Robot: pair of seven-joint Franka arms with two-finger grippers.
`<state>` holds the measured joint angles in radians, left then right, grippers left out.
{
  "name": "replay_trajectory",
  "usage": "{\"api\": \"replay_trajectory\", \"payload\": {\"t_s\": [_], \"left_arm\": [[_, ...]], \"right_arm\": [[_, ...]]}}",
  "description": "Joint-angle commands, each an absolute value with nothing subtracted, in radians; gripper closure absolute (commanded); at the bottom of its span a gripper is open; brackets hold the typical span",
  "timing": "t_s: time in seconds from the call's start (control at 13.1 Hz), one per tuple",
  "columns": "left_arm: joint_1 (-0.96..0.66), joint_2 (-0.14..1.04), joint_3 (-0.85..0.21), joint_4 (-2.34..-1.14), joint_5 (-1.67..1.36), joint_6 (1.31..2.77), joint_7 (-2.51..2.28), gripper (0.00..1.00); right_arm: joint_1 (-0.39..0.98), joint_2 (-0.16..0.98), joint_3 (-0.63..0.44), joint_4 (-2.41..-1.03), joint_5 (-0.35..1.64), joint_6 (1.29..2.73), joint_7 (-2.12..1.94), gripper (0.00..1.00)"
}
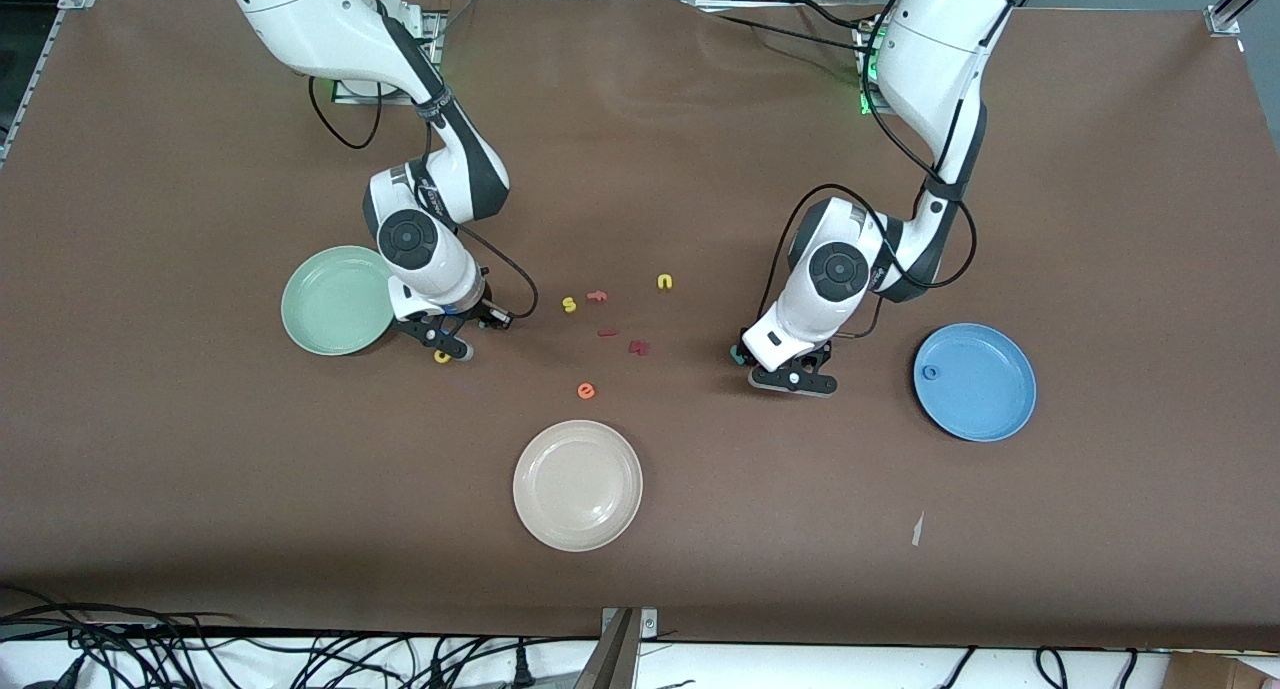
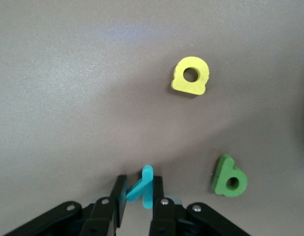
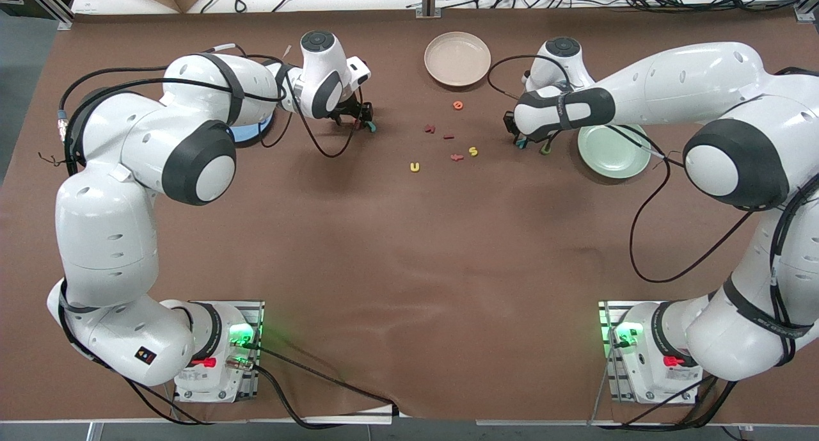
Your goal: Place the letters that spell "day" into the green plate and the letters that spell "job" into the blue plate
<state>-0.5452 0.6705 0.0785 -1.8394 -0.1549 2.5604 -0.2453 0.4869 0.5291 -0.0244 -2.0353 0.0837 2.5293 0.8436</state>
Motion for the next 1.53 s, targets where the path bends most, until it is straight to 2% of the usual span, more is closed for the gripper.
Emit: {"api": "replay_trajectory", "payload": {"t_s": [0.0,0.15,0.23,0.46,0.69,0.92,1.07,1.3,1.45], "left_arm": [[-0.569,0.689,0.107,-1.819,-0.176,2.563,-0.247,0.35],[-0.569,0.692,0.109,-1.819,-0.176,2.563,-0.244,0.54],[-0.569,0.692,0.112,-1.819,-0.176,2.563,-0.239,0.6],[-0.569,0.692,0.123,-1.819,-0.175,2.562,-0.233,0.66],[-0.566,0.681,0.126,-1.819,-0.172,2.56,-0.235,0.77],[-0.462,0.606,0.115,-1.831,-0.155,2.533,-0.207,0.77],[-0.366,0.551,0.088,-1.836,-0.149,2.446,-0.07,0.77],[-0.087,0.447,-0.043,-1.884,-0.135,2.279,0.091,0.76],[-0.046,0.378,-0.043,-1.974,-0.091,2.253,0.19,0.76]], "right_arm": [[0.495,0.525,-0.032,-2.04,0.067,2.53,0.862,0.85],[0.495,0.511,-0.032,-2.034,0.067,2.519,0.854,0.87],[0.495,0.509,-0.034,-2.019,0.067,2.487,0.853,0.87],[0.494,0.486,-0.046,-1.965,0.061,2.369,0.833,0.87],[0.492,0.418,-0.13,-1.957,0.061,2.235,0.615,0.87],[0.492,0.347,-0.222,-1.971,0.061,2.137,0.401,0.87],[0.491,0.307,-0.291,-2.012,0.063,2.12,0.255,0.87],[0.491,0.296,-0.363,-2.104,0.072,2.215,0.097,0.87],[0.489,0.296,-0.367,-2.181,0.078,2.316,0.051,0.86]]}}
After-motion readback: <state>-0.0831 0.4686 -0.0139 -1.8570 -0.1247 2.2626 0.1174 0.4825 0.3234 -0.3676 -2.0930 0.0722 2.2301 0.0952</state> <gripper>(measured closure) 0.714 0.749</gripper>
